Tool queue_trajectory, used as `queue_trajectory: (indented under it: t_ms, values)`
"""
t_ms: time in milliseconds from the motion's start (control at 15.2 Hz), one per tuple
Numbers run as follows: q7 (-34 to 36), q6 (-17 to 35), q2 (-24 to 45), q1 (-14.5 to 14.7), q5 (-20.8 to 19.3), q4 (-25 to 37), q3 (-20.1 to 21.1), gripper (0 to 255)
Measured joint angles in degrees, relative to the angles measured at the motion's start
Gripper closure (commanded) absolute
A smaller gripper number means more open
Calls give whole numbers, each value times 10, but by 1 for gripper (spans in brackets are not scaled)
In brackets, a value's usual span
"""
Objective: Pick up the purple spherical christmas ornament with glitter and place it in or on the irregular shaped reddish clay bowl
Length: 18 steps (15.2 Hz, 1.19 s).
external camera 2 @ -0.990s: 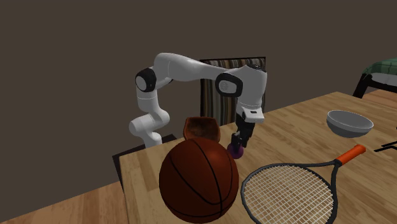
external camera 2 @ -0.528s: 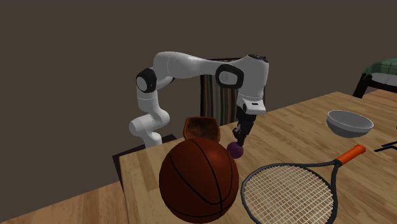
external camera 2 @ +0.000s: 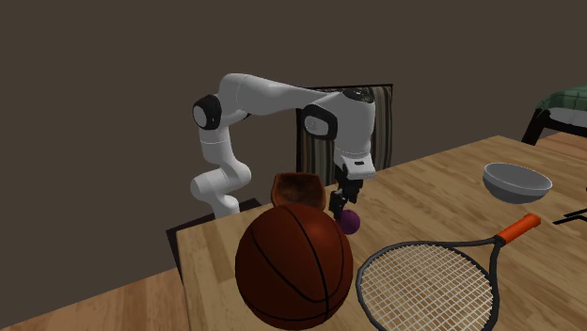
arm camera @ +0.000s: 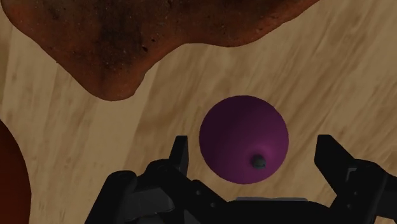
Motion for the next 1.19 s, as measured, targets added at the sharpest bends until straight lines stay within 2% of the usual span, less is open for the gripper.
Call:
queue_trajectory:
  t_ms: [462,858,924,1188]
  values:
    - [-14,53,-11,-1,13,-64,-2,0]
    - [-14,59,-12,-1,14,-71,-2,0]
    - [-14,59,-12,-1,14,-71,-2,255]
    - [-14,59,-13,-1,14,-71,-2,255]
